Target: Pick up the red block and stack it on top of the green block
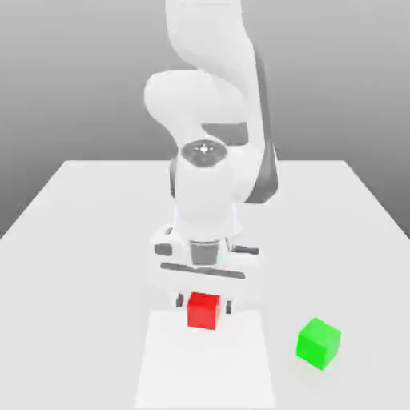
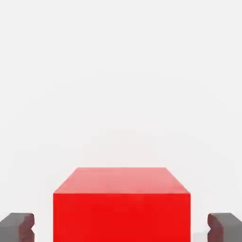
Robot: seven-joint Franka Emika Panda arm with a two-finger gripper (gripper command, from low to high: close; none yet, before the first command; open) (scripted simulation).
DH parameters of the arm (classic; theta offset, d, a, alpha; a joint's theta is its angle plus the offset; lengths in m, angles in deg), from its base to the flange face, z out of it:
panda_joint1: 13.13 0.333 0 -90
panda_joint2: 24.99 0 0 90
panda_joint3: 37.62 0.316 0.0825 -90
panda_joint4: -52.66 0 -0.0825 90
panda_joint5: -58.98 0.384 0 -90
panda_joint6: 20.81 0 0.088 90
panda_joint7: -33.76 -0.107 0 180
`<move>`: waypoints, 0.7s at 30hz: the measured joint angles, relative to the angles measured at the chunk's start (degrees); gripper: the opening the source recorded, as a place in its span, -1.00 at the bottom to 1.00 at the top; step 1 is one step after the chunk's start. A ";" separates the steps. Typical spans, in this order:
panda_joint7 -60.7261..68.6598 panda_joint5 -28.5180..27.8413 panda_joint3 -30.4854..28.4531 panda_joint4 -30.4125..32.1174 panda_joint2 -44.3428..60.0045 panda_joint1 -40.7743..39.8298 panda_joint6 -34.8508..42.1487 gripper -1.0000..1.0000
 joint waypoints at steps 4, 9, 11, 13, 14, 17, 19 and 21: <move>-0.16 -0.20 -0.12 -0.05 0.46 0.08 -0.39 -1.00; 0.93 1.25 0.92 1.18 -8.41 -0.53 7.25 -1.00; 1.17 1.64 0.80 1.76 -12.52 -0.29 10.78 -1.00; 2.08 1.61 1.33 1.15 -15.16 0.51 14.00 -1.00; 3.27 1.31 2.09 -0.27 -15.11 1.60 15.38 -1.00; 8.22 0.79 5.44 -5.96 -13.20 5.69 19.16 -1.00; 11.97 0.75 7.75 -10.06 -11.51 10.25 21.59 -1.00; 15.91 0.95 9.39 -14.20 -9.76 14.34 24.01 -1.00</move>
